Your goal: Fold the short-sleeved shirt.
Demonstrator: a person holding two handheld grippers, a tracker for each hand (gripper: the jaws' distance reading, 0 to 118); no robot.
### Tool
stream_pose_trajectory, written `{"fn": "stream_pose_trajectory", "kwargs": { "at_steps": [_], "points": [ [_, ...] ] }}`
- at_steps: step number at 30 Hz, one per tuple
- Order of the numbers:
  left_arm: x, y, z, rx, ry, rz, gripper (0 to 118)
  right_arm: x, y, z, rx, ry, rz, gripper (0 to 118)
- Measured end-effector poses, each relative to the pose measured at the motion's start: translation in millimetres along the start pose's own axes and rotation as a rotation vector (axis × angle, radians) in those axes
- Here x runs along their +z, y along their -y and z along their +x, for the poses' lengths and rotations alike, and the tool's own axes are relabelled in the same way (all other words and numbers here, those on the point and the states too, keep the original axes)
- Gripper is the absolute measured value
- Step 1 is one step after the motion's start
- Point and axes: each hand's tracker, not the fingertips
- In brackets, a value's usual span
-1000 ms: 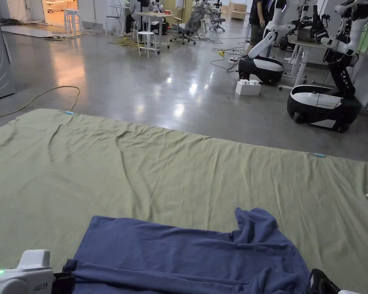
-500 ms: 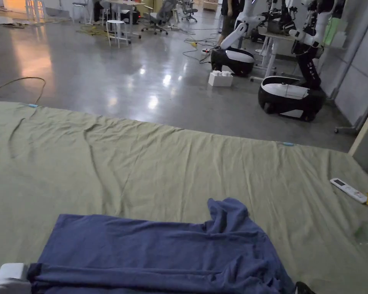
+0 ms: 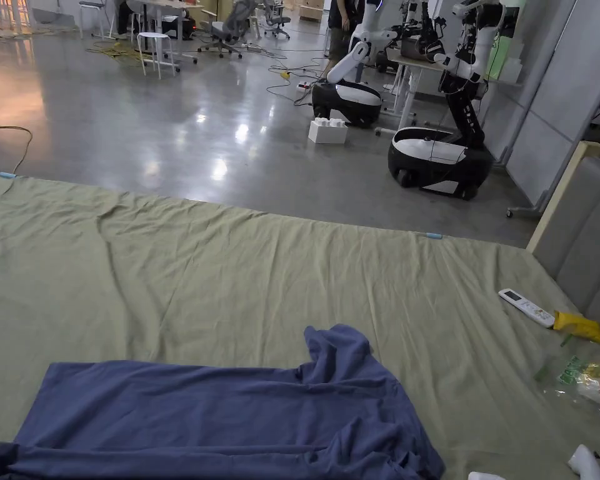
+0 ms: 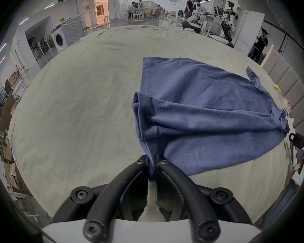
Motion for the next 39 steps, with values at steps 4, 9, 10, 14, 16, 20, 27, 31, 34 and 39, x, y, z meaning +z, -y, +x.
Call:
{"fn": "stream_pose_trajectory", "kwargs": {
  "at_steps": [4, 9, 10, 14, 16, 20, 27, 31, 34, 39],
  "points": [
    [-1, 0, 1, -0.003, -0.004, -0.006, 8, -25, -5, -12, 0.016, -0.044, -0.044, 72],
    [-4, 1, 2, 0.000, -0.007, -0.012, 8, -50, 3, -24, 0.022, 0.014, -0.176, 77],
    [-4, 1, 2, 0.002, -0.008, -0.011, 8, -48, 4, -24, -0.022, 0.014, -0.142, 77],
    [-8, 2, 2, -0.003, -0.009, -0.014, 8, -48, 1, -24, -0.051, 0.025, -0.155, 76],
    [-10, 2, 2, -0.004, -0.011, -0.017, 8, -50, 0, -24, -0.052, 0.022, -0.161, 71],
    [-11, 2, 3, -0.005, -0.015, -0.013, 8, -50, -4, -28, -0.015, 0.008, -0.152, 43],
    [-6, 5, 2, 0.006, -0.014, 0.019, 8, -46, -10, -37, 0.027, -0.018, -0.120, 11],
    [4, 3, 0, 0.012, 0.002, 0.048, 7, -30, -15, -34, 0.010, -0.033, -0.084, 10],
    [16, -3, -2, 0.016, 0.019, 0.083, 7, -10, -27, -33, 0.014, -0.045, -0.051, 10],
    [48, -16, -9, 0.029, 0.065, 0.150, 7, 29, -48, -31, 0.028, -0.070, 0.007, 9]
  ]
}}
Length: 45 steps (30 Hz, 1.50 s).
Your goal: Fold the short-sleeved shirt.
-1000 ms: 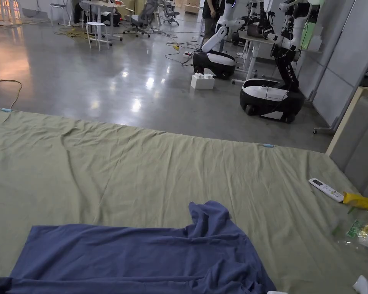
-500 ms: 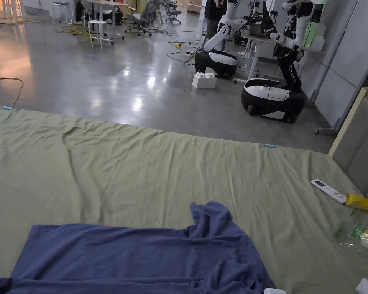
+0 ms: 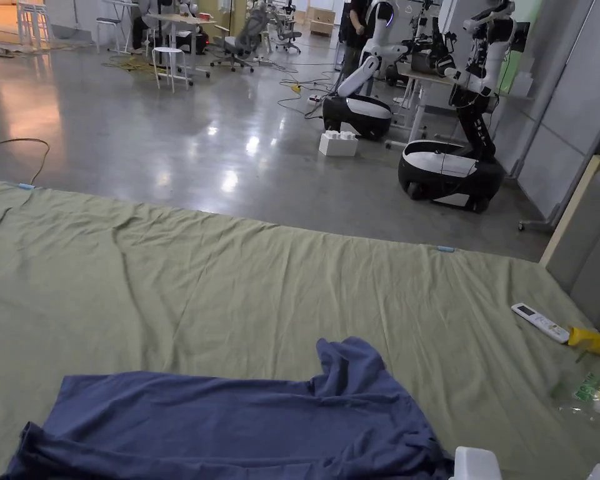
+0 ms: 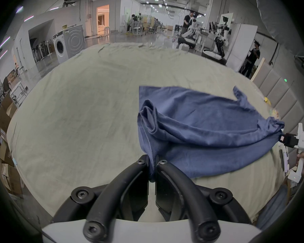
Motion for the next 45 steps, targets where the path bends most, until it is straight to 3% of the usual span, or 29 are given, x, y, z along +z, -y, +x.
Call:
{"fn": "stream_pose_trajectory", "kwargs": {
  "at_steps": [9, 16, 24, 34, 36, 38, 40, 45],
  "points": [
    [68, -3, -20, 0.002, 0.024, 0.096, 7, 73, -2, 6, 0.045, -0.027, 0.068, 9],
    [92, 45, -32, -0.024, -0.008, 0.065, 7, 108, 53, 6, 0.070, -0.060, 0.009, 9],
    [66, 113, -30, -0.035, -0.048, -0.124, 7, 85, 136, 6, 0.023, -0.039, -0.156, 9],
    [27, 120, -25, -0.136, -0.092, -0.270, 7, 51, 141, -11, 0.107, 0.050, -0.231, 11],
    [23, 122, -26, -0.130, -0.089, -0.281, 9, 46, 143, -12, 0.119, 0.065, -0.264, 22],
    [25, 118, -28, -0.114, -0.097, -0.267, 27, 51, 141, -17, 0.134, 0.110, -0.237, 50],
    [33, 112, -29, -0.088, -0.107, -0.217, 54, 61, 134, -18, 0.123, 0.130, -0.188, 77],
    [54, 83, -21, -0.040, -0.062, -0.012, 56, 91, 98, -26, 0.087, 0.133, 0.080, 79]
  ]
}}
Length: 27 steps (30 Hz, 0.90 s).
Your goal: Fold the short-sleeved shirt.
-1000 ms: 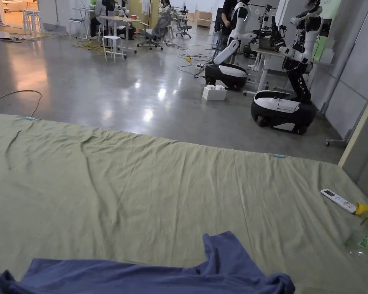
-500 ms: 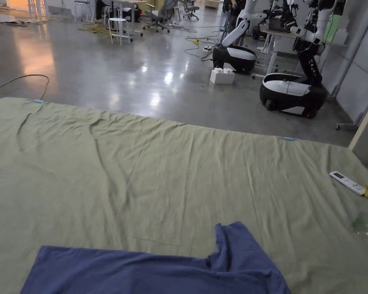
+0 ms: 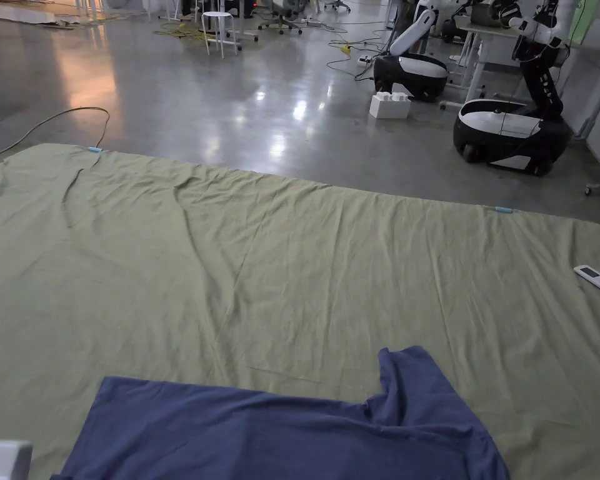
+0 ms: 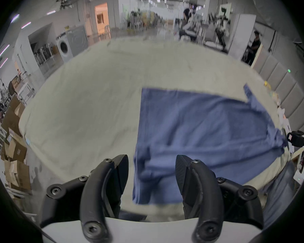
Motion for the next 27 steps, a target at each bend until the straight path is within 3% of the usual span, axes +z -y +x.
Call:
{"fn": "stream_pose_trajectory", "kwargs": {
  "at_steps": [4, 6, 11, 13, 14, 15, 16, 20, 27],
  "points": [
    [19, -26, 25, -0.042, 0.020, 0.209, 57, 18, -35, -7, -0.072, -0.030, 0.215, 79],
    [27, -36, 40, -0.045, 0.026, 0.307, 56, 25, -49, -15, -0.077, -0.044, 0.322, 73],
    [49, -56, 80, -0.069, 0.021, 0.532, 54, 43, -73, -42, -0.053, -0.029, 0.555, 29],
    [56, -58, 91, -0.050, 0.009, 0.590, 45, 47, -77, -50, -0.068, -0.030, 0.621, 17],
    [60, -59, 97, -0.044, 0.003, 0.620, 34, 49, -80, -54, -0.055, -0.026, 0.667, 11],
    [64, -60, 100, -0.047, 0.002, 0.652, 16, 50, -81, -58, -0.069, -0.021, 0.681, 7],
    [67, -60, 104, -0.053, 0.000, 0.674, 8, 51, -82, -60, -0.073, -0.021, 0.688, 5],
    [79, -55, 106, -0.049, 0.010, 0.715, 4, 53, -85, -68, -0.087, -0.033, 0.722, 1],
    [77, -52, 81, -0.023, -0.023, 0.677, 4, 51, -88, -75, -0.077, -0.052, 0.728, 1]
  ]
}}
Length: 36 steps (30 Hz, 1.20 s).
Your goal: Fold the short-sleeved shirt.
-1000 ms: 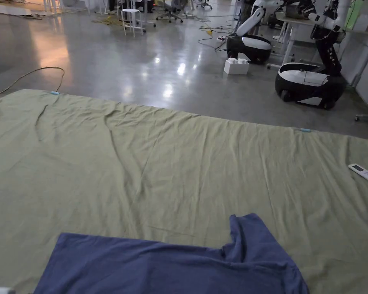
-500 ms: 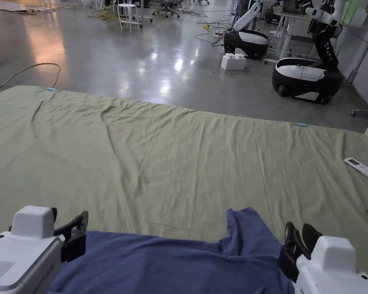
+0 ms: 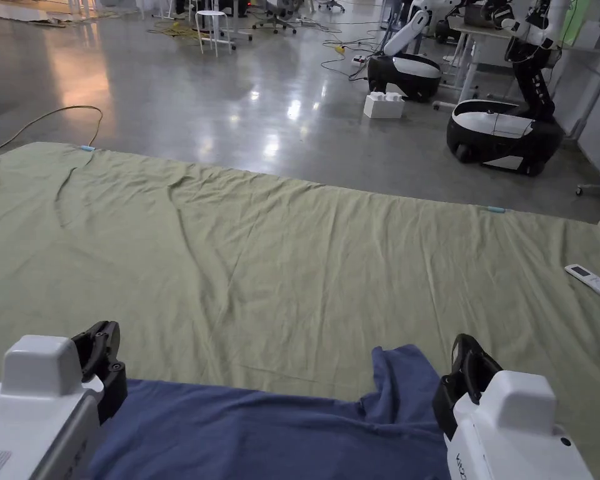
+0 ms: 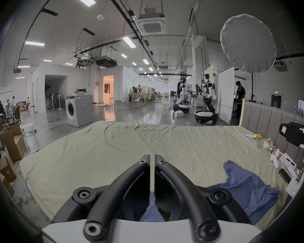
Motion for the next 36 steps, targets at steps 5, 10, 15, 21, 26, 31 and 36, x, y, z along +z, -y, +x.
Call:
{"fn": "stream_pose_trajectory", "kwargs": {
  "at_steps": [5, 10, 15, 21, 26, 31, 36],
  "points": [
    [-24, 18, -40, 0.025, -0.022, -0.149, 4, -6, 8, -1, 0.000, -0.007, -0.037, 1],
    [-75, 39, -84, 0.069, -0.028, -0.333, 4, -14, 18, 2, -0.010, -0.013, -0.108, 1],
    [-136, 61, -113, 0.128, -0.041, -0.548, 31, -18, 29, 5, 0.003, -0.014, -0.159, 1],
    [-192, 83, -107, 0.074, 0.052, -0.693, 63, -22, 42, 9, 0.025, -0.006, -0.229, 1],
    [-228, 97, -93, 0.022, 0.051, -0.710, 65, -25, 52, 15, 0.040, 0.010, -0.275, 1],
    [-254, 115, -78, -0.037, 0.019, -0.785, 65, -27, 61, 23, 0.056, 0.030, -0.320, 1],
    [-249, 116, -67, -0.076, 0.012, -0.762, 59, -34, 70, 31, 0.042, 0.040, -0.372, 1]
  ]
}}
